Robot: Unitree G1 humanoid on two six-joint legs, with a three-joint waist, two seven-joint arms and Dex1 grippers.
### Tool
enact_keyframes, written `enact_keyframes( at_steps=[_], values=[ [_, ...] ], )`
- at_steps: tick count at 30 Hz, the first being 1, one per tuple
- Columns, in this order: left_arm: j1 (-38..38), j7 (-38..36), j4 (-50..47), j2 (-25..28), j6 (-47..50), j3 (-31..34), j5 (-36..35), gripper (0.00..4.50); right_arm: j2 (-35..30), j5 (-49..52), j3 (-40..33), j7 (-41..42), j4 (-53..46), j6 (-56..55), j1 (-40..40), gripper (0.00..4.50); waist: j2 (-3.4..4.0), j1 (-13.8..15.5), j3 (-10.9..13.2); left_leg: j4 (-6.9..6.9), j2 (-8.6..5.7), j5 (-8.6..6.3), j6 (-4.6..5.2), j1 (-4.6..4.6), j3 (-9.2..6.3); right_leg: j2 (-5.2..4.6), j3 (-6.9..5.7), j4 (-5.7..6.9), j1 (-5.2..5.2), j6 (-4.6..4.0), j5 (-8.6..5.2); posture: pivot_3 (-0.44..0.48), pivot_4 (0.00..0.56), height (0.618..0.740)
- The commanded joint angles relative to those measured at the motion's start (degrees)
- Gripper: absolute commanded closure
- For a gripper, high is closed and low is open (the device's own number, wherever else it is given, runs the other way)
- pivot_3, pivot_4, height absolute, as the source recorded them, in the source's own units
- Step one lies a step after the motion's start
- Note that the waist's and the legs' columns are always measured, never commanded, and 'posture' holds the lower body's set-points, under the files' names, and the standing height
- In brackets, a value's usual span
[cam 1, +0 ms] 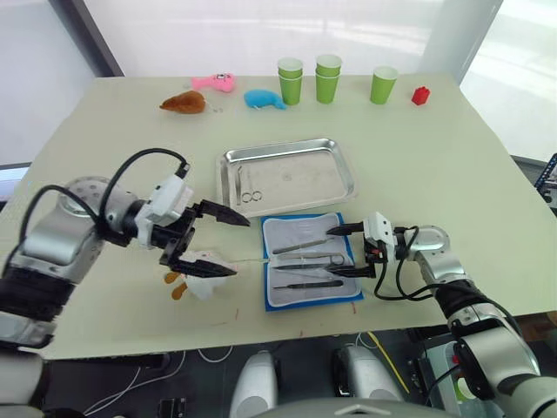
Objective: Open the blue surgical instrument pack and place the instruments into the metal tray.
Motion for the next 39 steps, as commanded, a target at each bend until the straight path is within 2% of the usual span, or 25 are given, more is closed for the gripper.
enact_keyframes(
  at_steps=[1,7,10,13,16,32,39],
  values=[
    [-0.9,2.7,-0.1,-2.7,1.1,1.0,6.3,0.09,-0.3,-3.3,3.0,1.0,4.0,1.0,3.0,0.00,-0.03,0.0,0.0,0.00,0.00,0.00,0.00,0.00,0.00,0.00,0.00,-0.01,0.00,0.10,0.07,0.000,0.150,0.740],
    [-2.9,9.2,3.5,-12.7,0.0,-1.6,18.4,0.09,0.0,-3.3,3.0,0.5,4.1,1.0,2.9,0.00,-0.09,0.0,-0.1,0.03,-0.01,0.00,0.00,0.00,-0.02,0.00,-0.01,0.03,0.01,0.11,0.10,0.000,0.150,0.740],
    [-2.9,9.9,5.7,-15.7,-2.3,-2.2,22.5,0.09,0.0,-3.3,3.0,0.3,4.1,1.0,2.9,0.00,-0.09,0.0,-0.1,0.03,-0.01,0.00,0.00,0.01,-0.03,0.02,-0.01,0.03,0.01,0.11,0.11,0.000,0.150,0.740],
    [-3.1,10.7,7.8,-18.1,-3.8,-2.3,25.4,0.89,0.1,-3.3,2.9,0.1,4.1,1.1,2.8,0.00,-0.09,0.0,-0.1,0.03,-0.01,0.00,0.00,0.00,-0.04,0.02,-0.01,0.03,0.01,0.10,0.11,0.000,0.150,0.740],
    [-3.2,11.3,9.4,-19.5,-5.5,-1.8,27.4,2.24,0.1,-3.3,2.9,0.0,3.9,1.2,3.0,0.00,-0.09,0.0,-0.1,0.05,-0.01,0.00,0.00,0.01,-0.04,0.01,-0.01,0.04,0.01,0.10,0.12,0.000,0.150,0.740],
    [-3.0,12.0,16.4,-24.3,-11.1,-1.7,32.3,2.24,0.3,-3.4,2.9,-0.5,4.1,0.9,2.9,0.00,-0.10,-0.1,-0.1,0.06,-0.04,0.00,0.00,0.03,-0.04,-0.04,-0.01,0.06,0.05,0.11,0.12,0.000,0.150,0.740],
    [-2.6,11.7,17.2,-24.6,-11.3,-1.7,32.8,4.41,0.4,-3.3,2.9,-0.5,4.2,0.9,2.8,0.00,-0.11,-0.2,-0.1,0.06,-0.09,0.00,0.00,0.03,-0.04,-0.11,-0.03,0.07,0.06,0.11,0.12,0.000,0.150,0.740]
  ],
)
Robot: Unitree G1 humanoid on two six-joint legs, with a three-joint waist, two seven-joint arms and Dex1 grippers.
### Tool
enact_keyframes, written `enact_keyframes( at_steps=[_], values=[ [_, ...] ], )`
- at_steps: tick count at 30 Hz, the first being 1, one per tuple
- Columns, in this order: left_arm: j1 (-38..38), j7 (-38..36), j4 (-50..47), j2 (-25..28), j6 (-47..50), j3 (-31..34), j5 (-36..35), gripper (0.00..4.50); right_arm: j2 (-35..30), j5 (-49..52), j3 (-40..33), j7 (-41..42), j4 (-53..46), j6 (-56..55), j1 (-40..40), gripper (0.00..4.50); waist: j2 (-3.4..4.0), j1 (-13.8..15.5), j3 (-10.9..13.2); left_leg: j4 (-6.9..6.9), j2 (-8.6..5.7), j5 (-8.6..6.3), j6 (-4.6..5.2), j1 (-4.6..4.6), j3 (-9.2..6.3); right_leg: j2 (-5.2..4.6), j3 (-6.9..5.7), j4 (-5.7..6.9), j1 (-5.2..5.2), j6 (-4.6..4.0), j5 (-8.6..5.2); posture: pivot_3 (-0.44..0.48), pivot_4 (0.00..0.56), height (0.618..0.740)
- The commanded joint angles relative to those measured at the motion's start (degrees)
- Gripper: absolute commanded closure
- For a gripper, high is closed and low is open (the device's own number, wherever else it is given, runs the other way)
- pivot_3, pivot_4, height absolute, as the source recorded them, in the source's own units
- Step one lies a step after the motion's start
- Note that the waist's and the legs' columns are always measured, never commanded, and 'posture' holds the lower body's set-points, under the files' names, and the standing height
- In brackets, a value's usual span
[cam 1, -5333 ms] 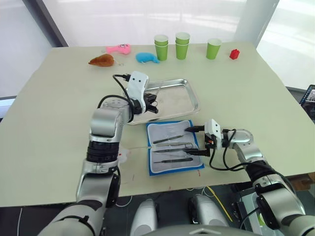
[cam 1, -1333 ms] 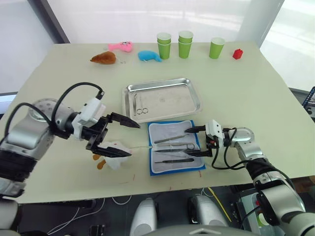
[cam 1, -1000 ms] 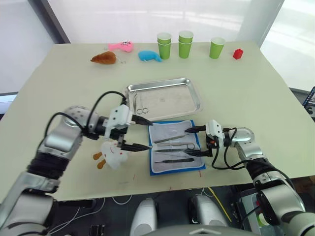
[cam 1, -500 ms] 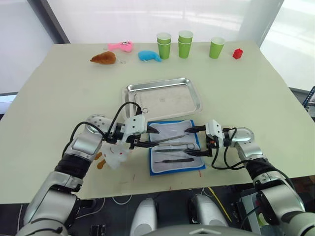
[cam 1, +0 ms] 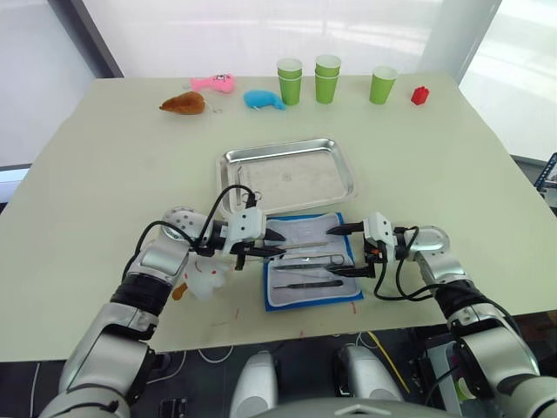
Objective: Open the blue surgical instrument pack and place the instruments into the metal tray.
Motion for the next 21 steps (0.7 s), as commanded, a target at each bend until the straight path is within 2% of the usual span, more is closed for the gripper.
enact_keyframes(
  at_steps=[1,14,21],
  values=[
    [0.2,-0.3,0.5,0.0,-0.8,0.5,0.8,4.47,0.3,-3.4,2.9,-0.1,4.0,1.3,2.7,0.00,0.00,0.0,0.0,0.00,0.00,0.00,0.00,0.00,-0.01,0.00,-0.01,0.00,0.00,0.00,0.00,0.000,0.150,0.740],
    [-0.9,-0.7,-4.5,0.7,3.2,1.6,-0.9,4.47,0.3,-3.5,3.1,0.2,4.0,1.3,3.1,0.00,0.01,-0.1,0.0,0.00,0.00,0.00,0.00,0.01,-0.22,-0.06,-0.30,0.02,0.17,-0.04,-0.04,0.000,0.150,0.740],
    [-1.8,-2.2,-9.2,4.3,8.8,2.2,-0.6,4.47,0.6,-3.6,3.3,0.1,4.0,1.6,3.1,0.00,0.03,-0.2,0.0,-0.02,0.00,0.00,0.00,-0.05,-0.74,-0.06,-0.82,0.05,0.32,-0.31,-0.23,0.000,0.150,0.740]
  ],
)
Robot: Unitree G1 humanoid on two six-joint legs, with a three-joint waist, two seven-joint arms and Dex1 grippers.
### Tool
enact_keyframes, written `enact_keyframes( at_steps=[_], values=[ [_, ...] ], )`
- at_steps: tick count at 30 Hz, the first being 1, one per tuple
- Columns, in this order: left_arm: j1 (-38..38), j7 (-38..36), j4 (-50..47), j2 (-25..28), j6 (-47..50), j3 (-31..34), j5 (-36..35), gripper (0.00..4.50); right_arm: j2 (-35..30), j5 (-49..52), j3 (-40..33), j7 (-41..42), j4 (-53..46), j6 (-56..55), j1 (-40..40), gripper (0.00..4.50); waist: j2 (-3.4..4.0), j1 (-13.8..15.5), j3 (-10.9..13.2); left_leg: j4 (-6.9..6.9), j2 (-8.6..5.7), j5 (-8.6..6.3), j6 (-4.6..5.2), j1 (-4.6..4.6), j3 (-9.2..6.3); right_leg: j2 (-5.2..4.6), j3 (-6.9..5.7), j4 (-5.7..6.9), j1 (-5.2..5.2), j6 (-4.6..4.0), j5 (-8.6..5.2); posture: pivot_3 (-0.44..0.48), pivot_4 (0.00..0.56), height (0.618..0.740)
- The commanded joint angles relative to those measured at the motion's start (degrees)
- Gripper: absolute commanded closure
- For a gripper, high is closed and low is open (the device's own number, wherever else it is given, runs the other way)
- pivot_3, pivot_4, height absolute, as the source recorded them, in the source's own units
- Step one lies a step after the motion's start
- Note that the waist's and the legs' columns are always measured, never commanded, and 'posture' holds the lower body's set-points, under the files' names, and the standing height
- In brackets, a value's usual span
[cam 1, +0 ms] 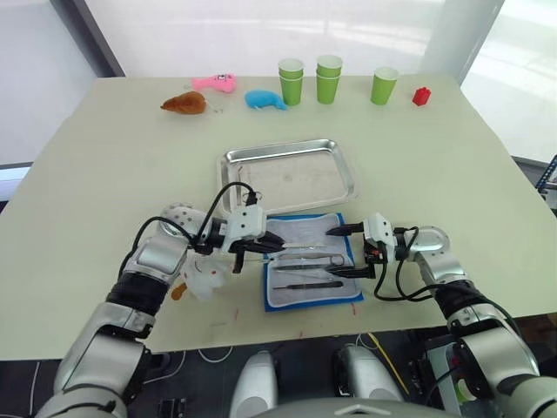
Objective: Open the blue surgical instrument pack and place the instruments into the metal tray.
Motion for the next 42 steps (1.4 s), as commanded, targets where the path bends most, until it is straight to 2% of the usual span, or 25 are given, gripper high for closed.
enact_keyframes(
  at_steps=[1,14,27,30,36,42],
  values=[
    [-1.5,-0.9,-4.0,2.1,2.3,2.1,-0.7,4.47,0.5,-3.6,3.3,-0.3,4.0,1.7,3.0,0.00,0.01,0.0,0.0,0.00,0.00,0.00,0.00,0.01,-0.15,0.02,-0.07,0.01,0.10,-0.05,-0.08,0.000,0.150,0.740],
    [0.1,-4.0,-11.1,8.4,9.4,4.5,-2.8,4.47,0.2,-3.7,3.4,-0.2,3.3,2.0,3.7,0.00,0.24,-0.1,0.1,-0.03,-0.14,0.00,-0.01,0.09,-1.44,0.07,-0.90,0.01,0.79,-0.31,-0.59,0.000,0.150,0.740],
    [1.8,-6.2,-16.7,13.9,14.5,7.6,-5.3,4.47,0.3,-3.9,3.4,0.2,3.4,2.1,3.7,0.00,0.50,-0.9,0.3,-0.31,-0.84,0.00,-0.02,0.11,-2.94,-0.01,-1.06,0.11,1.38,-0.34,-1.43,0.000,0.150,0.740],
    [2.4,-7.2,-17.8,16.0,15.5,8.6,-6.1,4.47,0.5,-4.0,3.5,0.1,3.2,2.1,3.9,0.00,0.50,-1.2,0.3,-0.31,-1.07,0.00,-0.02,0.21,-3.58,-0.03,-1.06,0.08,1.78,-0.30,-1.71,0.000,0.150,0.740],
    [4.2,-9.9,-19.5,20.2,17.1,10.3,-8.1,4.47,0.7,-4.0,3.6,0.1,3.1,1.9,4.0,0.00,0.53,-1.3,0.3,-0.40,-1.10,0.00,-0.03,0.20,-4.19,0.05,-1.31,0.19,1.95,-0.51,-1.92,0.000,0.150,0.740],
    [3.1,-6.2,-18.6,18.9,20.3,13.5,-10.3,4.47,0.8,-4.0,3.7,0.2,3.2,1.8,4.2,0.00,0.55,-1.2,0.3,-0.43,-1.09,0.01,-0.03,0.23,-4.08,0.09,-1.38,0.26,1.92,-0.53,-1.93,0.000,0.150,0.740]
  ],
)
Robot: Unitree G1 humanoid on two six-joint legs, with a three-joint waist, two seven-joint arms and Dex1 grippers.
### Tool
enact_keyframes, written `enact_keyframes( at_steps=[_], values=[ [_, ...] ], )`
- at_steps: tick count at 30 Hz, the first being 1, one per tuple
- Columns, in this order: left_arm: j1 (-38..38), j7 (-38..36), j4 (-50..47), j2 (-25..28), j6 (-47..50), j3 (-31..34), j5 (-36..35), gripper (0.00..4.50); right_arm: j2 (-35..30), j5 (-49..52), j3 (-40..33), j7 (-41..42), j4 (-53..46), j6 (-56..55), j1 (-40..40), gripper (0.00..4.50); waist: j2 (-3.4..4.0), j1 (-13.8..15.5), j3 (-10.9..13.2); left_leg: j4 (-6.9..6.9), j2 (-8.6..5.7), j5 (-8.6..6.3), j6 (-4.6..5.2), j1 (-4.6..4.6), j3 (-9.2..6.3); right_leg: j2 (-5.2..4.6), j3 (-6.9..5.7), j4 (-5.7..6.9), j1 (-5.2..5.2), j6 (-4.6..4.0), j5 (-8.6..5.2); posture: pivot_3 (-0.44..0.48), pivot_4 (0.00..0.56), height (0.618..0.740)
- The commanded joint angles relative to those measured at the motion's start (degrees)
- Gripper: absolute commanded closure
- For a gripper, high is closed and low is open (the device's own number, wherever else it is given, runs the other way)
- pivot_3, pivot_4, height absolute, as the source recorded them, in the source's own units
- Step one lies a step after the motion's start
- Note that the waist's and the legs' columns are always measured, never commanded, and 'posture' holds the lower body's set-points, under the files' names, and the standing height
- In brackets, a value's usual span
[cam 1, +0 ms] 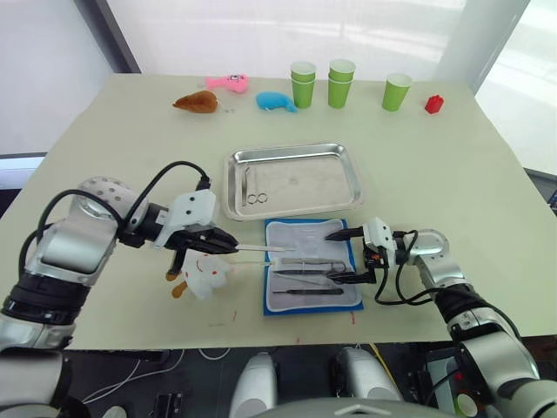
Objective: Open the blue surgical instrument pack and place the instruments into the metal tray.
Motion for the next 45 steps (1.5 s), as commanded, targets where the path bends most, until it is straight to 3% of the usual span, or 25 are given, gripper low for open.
enact_keyframes(
  at_steps=[1,11,15,20,36,45],
  values=[
    [-1.6,3.2,-1.1,-1.1,2.9,3.9,-2.6,4.47,0.6,-4.0,3.6,-1.0,4.4,1.8,2.9,0.00,-0.01,0.0,0.0,0.00,0.00,0.00,0.00,0.00,0.03,0.00,0.02,0.00,-0.01,0.00,0.00,0.000,0.150,0.740],
    [-6.9,30.5,-6.6,-14.8,24.0,10.2,-5.5,4.47,0.7,-4.0,3.8,-0.8,4.4,1.8,2.9,0.00,-0.03,0.3,0.0,0.02,0.10,0.01,0.00,0.07,0.10,0.15,0.25,0.35,-0.20,0.02,0.01,0.000,0.150,0.740],
    [-8.4,47.4,-9.4,-24.6,31.5,12.2,-3.3,4.47,0.8,-4.0,3.9,-0.9,4.2,1.9,3.1,0.00,-0.09,0.8,0.0,0.02,0.08,0.06,-0.10,0.32,0.20,0.12,0.41,0.60,-0.16,0.03,0.02,0.000,0.150,0.740],
    [-7.2,60.6,-12.3,-31.4,33.4,10.1,1.6,4.47,0.8,-4.1,4.1,-0.9,4.4,1.7,3.2,0.00,-0.08,0.8,0.0,-0.03,0.10,0.09,-0.16,0.42,0.18,0.15,0.72,0.63,-0.16,0.02,0.03,0.000,0.150,0.740],
    [-9.8,90.1,-6.4,-56.7,34.2,12.7,8.8,4.47,0.8,-4.2,4.4,-0.9,4.0,1.7,3.4,0.00,-0.16,1.2,-0.1,-0.28,0.04,0.29,-0.54,0.71,0.58,0.08,1.24,0.60,-0.11,0.05,0.05,0.000,0.150,0.740],
    [-8.7,100.1,-4.1,-64.7,35.0,15.2,10.9,4.47,0.8,-4.3,4.3,-1.1,4.4,1.5,3.2,0.00,-0.17,1.2,-0.1,-0.35,0.04,0.41,-0.92,0.73,0.74,0.09,1.21,0.60,-0.11,0.07,0.05,0.000,0.150,0.740]
  ],
)
